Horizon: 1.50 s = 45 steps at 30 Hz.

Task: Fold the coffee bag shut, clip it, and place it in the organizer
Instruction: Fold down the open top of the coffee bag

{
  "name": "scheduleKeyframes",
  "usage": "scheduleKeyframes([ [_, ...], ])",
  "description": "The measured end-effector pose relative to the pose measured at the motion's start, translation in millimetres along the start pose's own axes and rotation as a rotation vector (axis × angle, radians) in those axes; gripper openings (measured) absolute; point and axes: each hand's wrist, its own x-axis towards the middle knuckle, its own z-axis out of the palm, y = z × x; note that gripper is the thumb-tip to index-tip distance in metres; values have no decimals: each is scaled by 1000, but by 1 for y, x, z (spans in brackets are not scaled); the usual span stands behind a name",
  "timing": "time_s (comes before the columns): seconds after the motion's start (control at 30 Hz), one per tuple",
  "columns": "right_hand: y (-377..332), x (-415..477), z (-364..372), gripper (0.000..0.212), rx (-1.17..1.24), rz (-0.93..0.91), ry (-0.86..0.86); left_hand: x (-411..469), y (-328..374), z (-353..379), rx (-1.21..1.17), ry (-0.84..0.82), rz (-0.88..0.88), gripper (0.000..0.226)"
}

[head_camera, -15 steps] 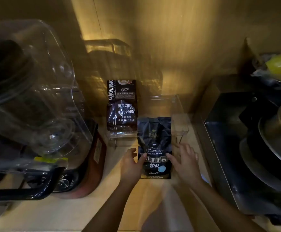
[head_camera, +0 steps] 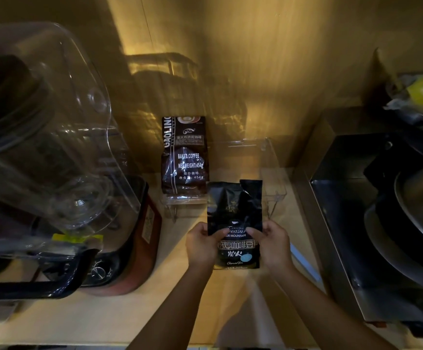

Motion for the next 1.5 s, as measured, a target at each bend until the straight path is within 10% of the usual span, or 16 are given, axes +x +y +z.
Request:
scheduleKeyframes([
  [0.23, -1, 3, 0, 31, 302, 173, 36, -5, 1, 4, -593, 32, -385, 21],
  [0.67, -28, 12, -11, 20, 305, 23, -100, 4, 22, -5, -236, -65, 63, 25],
  [0.97, -30, 8, -14, 7, 575, 260, -95, 1, 26, -5, -576, -141, -318, 24],
  [1.5, -31, 11, -32, 10, 342, 50, -166, 29, 103, 3, 830, -310, 750, 28],
])
